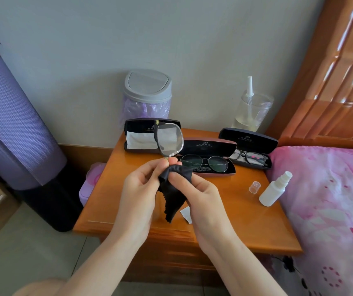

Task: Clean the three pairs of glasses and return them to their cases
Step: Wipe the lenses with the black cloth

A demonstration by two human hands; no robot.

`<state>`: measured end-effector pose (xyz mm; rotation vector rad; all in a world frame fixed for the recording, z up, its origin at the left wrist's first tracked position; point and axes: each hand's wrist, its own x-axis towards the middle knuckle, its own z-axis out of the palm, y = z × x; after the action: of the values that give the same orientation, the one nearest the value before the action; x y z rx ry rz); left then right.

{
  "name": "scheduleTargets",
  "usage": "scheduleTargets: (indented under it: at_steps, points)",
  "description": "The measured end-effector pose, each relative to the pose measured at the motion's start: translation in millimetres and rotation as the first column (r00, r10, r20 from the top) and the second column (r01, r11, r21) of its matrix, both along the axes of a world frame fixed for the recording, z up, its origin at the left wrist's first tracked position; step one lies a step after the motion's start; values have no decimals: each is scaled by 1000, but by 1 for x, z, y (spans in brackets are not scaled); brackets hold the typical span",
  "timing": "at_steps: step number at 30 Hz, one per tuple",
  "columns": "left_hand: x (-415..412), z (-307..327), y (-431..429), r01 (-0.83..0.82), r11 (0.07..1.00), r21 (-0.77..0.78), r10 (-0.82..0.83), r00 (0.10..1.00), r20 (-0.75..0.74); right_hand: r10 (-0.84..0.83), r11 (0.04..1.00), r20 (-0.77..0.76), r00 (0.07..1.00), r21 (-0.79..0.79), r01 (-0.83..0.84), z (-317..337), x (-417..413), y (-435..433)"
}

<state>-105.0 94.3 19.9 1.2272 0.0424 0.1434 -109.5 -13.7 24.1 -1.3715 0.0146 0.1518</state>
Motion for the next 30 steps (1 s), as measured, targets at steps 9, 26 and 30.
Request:
scheduleTargets:
  at_steps: [9,26,30]
  points:
    - [4,5,10,-24,1000,-20,24,1000,-9,133,952,170,976,-297,-78,-5,0,-7]
    - [-1,2,3,26,1000,-5,-26,1000,-6,36,999,60,998,-25,-35,-8,3,-2]
    - [-2,0,0,-7,1000,-2,7,1000,6,-18,999,28,999,30,17,-12,3,2]
